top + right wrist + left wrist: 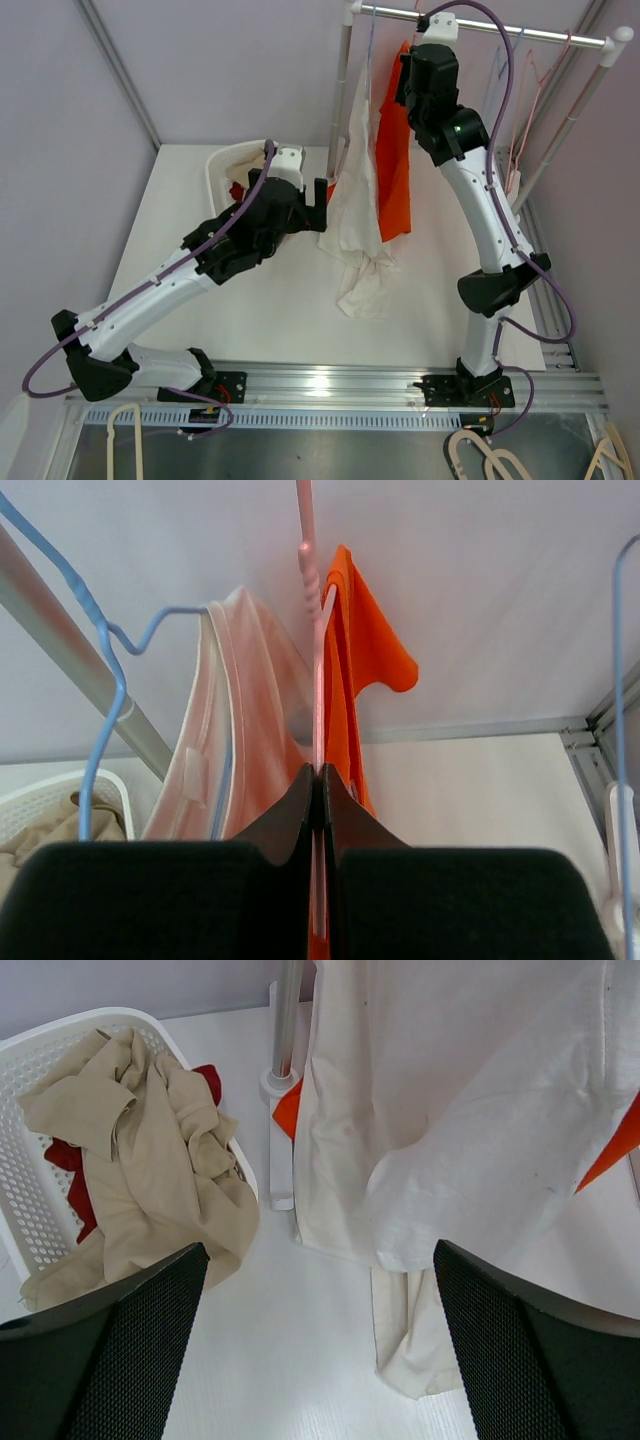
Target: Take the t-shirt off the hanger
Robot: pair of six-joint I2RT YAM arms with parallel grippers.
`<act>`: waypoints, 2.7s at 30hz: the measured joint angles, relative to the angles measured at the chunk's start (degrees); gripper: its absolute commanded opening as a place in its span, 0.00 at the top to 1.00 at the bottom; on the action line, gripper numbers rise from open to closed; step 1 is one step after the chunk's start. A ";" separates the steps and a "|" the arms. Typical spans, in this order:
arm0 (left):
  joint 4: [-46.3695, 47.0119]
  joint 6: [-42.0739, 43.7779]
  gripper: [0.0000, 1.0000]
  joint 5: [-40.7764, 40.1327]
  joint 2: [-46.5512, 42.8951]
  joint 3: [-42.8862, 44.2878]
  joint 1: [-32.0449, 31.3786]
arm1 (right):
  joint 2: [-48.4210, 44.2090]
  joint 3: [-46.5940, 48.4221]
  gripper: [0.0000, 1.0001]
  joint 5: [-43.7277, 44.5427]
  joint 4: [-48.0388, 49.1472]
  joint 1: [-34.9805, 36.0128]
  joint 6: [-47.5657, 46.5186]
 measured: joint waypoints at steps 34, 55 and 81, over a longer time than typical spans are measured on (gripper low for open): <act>66.82 51.98 0.01 -2.16 4.74 -20.46 -36.65 | -33.64 -24.26 1.00 16.13 -3.34 13.79 7.78; 67.82 44.98 0.99 2.99 18.47 -12.31 -24.04 | -33.09 -21.38 1.00 19.47 -5.64 22.27 8.81; 102.88 87.32 0.99 -20.39 25.55 -16.22 -52.68 | -28.11 -23.12 1.00 25.83 9.31 14.19 -3.13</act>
